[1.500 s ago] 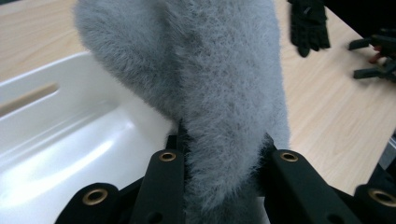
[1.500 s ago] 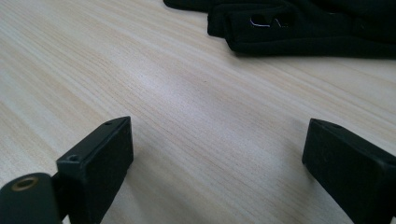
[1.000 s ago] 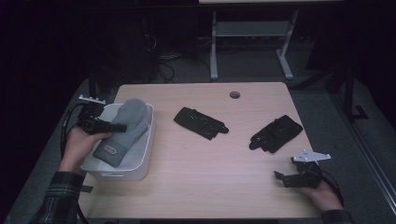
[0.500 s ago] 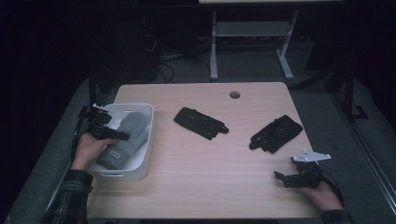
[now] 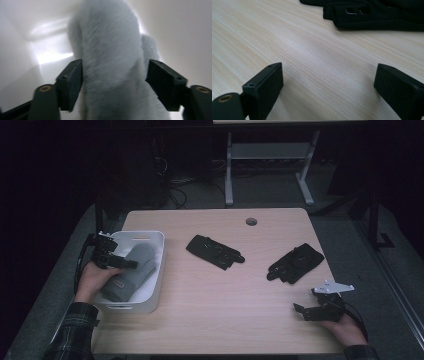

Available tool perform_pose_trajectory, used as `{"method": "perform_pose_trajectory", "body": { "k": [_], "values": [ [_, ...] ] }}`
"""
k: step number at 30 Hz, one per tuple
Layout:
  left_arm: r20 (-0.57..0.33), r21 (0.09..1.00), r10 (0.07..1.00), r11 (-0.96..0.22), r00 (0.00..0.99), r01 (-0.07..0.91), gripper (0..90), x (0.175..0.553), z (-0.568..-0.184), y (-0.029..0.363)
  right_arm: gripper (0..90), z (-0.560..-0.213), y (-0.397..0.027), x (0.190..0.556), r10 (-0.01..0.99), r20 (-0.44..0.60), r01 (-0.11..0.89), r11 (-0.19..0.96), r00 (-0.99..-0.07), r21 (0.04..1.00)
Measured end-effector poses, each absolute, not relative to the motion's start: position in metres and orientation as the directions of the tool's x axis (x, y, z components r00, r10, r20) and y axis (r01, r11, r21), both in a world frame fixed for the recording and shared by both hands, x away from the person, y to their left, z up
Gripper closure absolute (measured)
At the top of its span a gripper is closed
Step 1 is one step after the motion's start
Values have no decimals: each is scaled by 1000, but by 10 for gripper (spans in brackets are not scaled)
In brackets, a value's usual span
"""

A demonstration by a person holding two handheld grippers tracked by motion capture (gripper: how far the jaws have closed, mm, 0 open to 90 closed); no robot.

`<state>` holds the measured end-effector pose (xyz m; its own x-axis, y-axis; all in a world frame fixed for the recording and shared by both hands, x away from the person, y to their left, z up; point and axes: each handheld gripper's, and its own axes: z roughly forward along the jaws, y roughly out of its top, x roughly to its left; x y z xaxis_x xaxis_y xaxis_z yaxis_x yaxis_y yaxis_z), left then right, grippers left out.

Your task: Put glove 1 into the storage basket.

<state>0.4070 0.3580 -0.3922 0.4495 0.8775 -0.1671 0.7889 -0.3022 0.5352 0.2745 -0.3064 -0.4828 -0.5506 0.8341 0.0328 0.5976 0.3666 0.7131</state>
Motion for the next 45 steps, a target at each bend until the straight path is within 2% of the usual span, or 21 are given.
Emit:
{"method": "perform_pose_trajectory", "body": {
  "k": [12, 28, 37, 45],
  "values": [
    [-176, 641, 824, -319, 538, 699, 190, 391, -364, 334, 85, -483, -306, 274, 837, 32, 599, 364, -547, 713],
    [-156, 706, 700, -415, 697, 574, 137, 367, -348, 247, 85, -483, -306, 274, 837, 32, 600, 364, -546, 713],
    [-156, 728, 636, -443, 756, 523, 136, 350, -351, 203, 85, -483, -306, 274, 838, 32, 600, 363, -545, 713],
    [-117, 720, 594, -501, 796, 480, 134, 334, -367, 164, 85, -483, -306, 274, 838, 33, 600, 362, -545, 713]
  ]
}}
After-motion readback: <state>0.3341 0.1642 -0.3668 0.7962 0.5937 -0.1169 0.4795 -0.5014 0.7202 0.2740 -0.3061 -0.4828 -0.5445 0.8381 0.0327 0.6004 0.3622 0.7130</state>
